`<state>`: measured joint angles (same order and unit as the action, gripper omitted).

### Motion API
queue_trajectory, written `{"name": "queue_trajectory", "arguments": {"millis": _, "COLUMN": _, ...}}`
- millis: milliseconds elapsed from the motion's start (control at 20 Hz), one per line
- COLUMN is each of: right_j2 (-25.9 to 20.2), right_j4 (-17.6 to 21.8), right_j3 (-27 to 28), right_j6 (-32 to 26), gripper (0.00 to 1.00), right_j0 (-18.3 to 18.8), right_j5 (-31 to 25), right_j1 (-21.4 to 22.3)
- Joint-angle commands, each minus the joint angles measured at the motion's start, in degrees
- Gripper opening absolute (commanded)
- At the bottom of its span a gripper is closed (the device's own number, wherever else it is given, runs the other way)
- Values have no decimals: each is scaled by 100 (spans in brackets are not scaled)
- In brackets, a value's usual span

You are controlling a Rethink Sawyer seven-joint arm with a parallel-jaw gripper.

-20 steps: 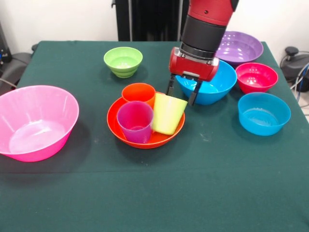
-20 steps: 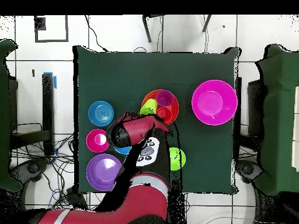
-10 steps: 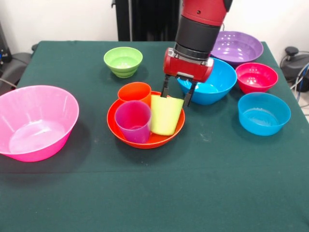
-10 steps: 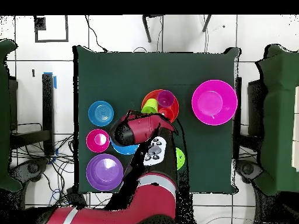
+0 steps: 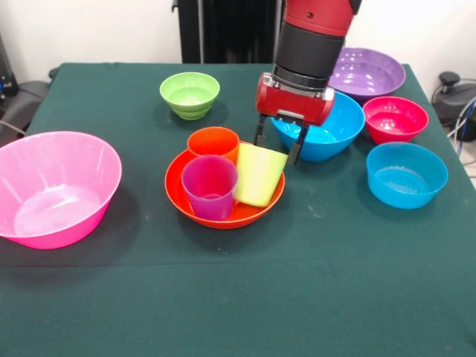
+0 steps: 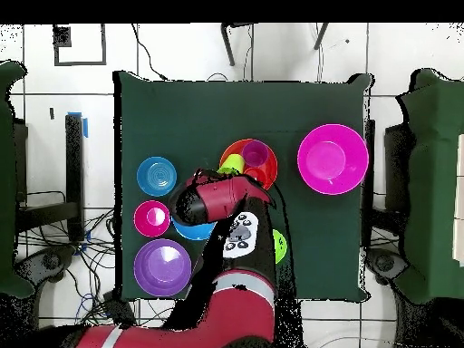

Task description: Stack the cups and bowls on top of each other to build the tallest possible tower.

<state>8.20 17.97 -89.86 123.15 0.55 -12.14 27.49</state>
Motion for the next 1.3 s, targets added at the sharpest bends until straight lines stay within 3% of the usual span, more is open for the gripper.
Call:
{"name": "queue_trajectory", "arguments": {"millis": 50, "right_j2": -885, "right_j4": -201, "right_j3": 214, "right_j6": 250, "gripper": 100, "right_j0": 195, "right_j5": -140, "right_j1": 52}}
{"name": "queue_trajectory", "arguments": {"millis": 1300, "right_j2": -1116, "right_j4": -181, "right_j3": 415, "right_j6": 67, "gripper": 100, "right_j0": 484, "right_j5": -265, "right_j1": 87}}
